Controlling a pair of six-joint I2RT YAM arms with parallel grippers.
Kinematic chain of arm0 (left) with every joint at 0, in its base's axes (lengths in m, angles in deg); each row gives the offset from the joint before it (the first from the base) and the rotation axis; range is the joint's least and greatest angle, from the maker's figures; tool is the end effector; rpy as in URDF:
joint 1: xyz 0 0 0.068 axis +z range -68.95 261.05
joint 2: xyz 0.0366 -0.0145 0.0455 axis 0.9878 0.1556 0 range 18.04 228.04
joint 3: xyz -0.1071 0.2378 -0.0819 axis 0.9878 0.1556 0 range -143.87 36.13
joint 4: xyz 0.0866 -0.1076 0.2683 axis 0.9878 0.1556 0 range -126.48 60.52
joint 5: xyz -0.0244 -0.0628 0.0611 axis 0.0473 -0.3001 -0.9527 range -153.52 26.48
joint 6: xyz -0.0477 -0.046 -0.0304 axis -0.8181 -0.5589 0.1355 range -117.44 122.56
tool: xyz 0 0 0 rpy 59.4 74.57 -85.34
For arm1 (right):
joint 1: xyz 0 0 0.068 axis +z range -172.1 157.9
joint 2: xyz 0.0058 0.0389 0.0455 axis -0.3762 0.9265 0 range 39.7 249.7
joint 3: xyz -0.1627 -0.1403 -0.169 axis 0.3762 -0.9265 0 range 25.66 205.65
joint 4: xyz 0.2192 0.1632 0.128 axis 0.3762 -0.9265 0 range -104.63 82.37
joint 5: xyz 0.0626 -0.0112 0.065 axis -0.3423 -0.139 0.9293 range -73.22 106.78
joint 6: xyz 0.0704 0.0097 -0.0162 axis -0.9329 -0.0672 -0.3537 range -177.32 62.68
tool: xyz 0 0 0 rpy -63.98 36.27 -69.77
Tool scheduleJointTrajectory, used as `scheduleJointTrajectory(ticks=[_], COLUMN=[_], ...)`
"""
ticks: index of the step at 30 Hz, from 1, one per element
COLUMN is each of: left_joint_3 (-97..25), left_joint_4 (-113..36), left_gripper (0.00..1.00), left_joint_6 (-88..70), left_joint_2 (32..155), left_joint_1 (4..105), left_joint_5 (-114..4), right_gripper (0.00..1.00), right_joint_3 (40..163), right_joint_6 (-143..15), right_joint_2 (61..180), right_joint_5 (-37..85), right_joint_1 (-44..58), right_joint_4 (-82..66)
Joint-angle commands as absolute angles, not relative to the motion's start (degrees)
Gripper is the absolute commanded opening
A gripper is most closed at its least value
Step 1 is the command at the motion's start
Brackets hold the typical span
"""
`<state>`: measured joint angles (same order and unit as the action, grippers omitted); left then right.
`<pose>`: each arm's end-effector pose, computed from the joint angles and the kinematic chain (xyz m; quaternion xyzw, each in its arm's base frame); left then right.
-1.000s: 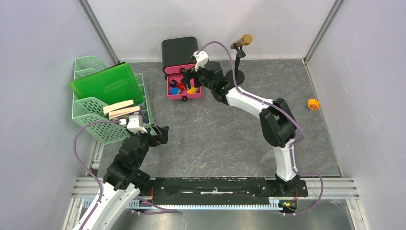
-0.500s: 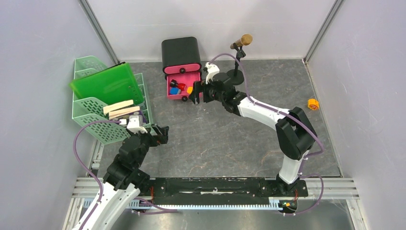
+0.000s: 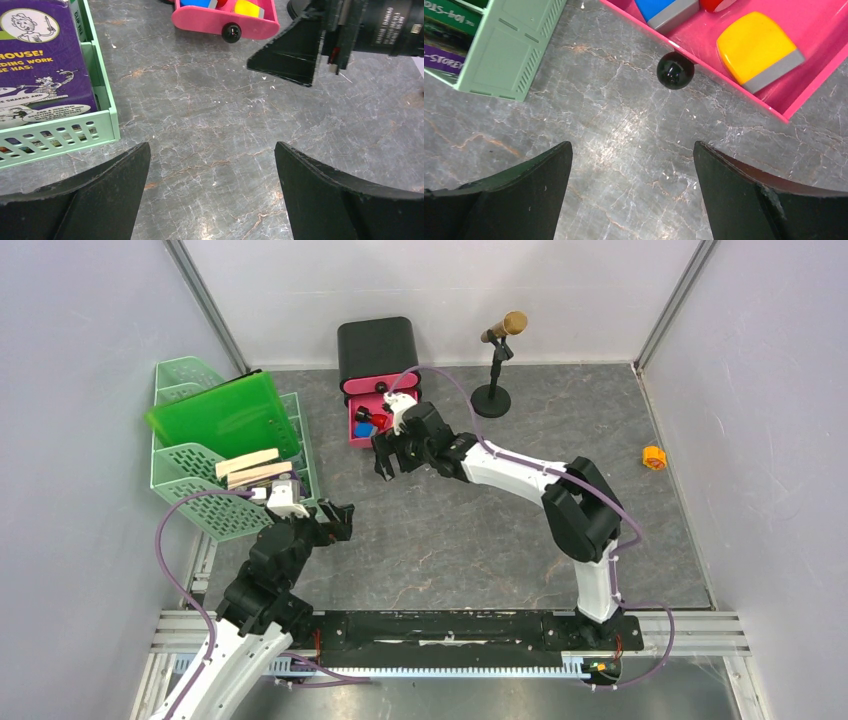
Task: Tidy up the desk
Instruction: Close the drawer in the storage box.
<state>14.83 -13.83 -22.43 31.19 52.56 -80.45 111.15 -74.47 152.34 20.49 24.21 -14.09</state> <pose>0.1547 -0.0639 0.2408 -0.0663 0.7845 -0.1685 0.5931 0.3545 0.3766 0.2054 -0.2365 0.8486 0.2727 0.3867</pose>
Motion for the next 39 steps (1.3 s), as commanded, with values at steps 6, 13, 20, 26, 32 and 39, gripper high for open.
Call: scheduleJointTrajectory(ticks=[6, 13, 20, 26, 32, 39], left_joint_3=[14.54, 14.38, 14.24, 14.27, 14.23, 14.69], left_joint_4=[-15.87, -16.00, -15.96, -15.92, -15.96, -16.35], left_gripper=[1.00, 1.00, 1.00, 1.00, 1.00, 1.00], left_joint_6=[-21.34, -21.08, -20.93, -20.90, -20.56, -20.20], left_joint_2=[32.05, 33.40, 33.77, 33.68, 33.60, 32.78], left_joint_1=[52.34, 52.37, 52.38, 52.39, 52.39, 52.34], left_joint_5=[-78.90, -78.37, -78.38, -78.55, -78.64, -78.59], right_gripper=[0.95, 0.88, 0.78, 0.69, 0.58, 0.42], right_joint_3=[117.95, 118.18, 118.05, 117.24, 117.88, 117.76], right_joint_6=[-70.50, -70.21, -70.50, -70.92, -71.75, -72.42], right_joint_2=[158.96, 161.47, 163.42, 164.26, 165.51, 165.23], right_joint_5=[15.05, 13.18, 11.59, 9.51, 6.73, 5.71], right_joint_1=[24.57, 24.92, 25.09, 25.27, 25.37, 25.45], right_joint_4=[-13.87, -9.01, -4.63, -0.88, 0.56, 1.49])
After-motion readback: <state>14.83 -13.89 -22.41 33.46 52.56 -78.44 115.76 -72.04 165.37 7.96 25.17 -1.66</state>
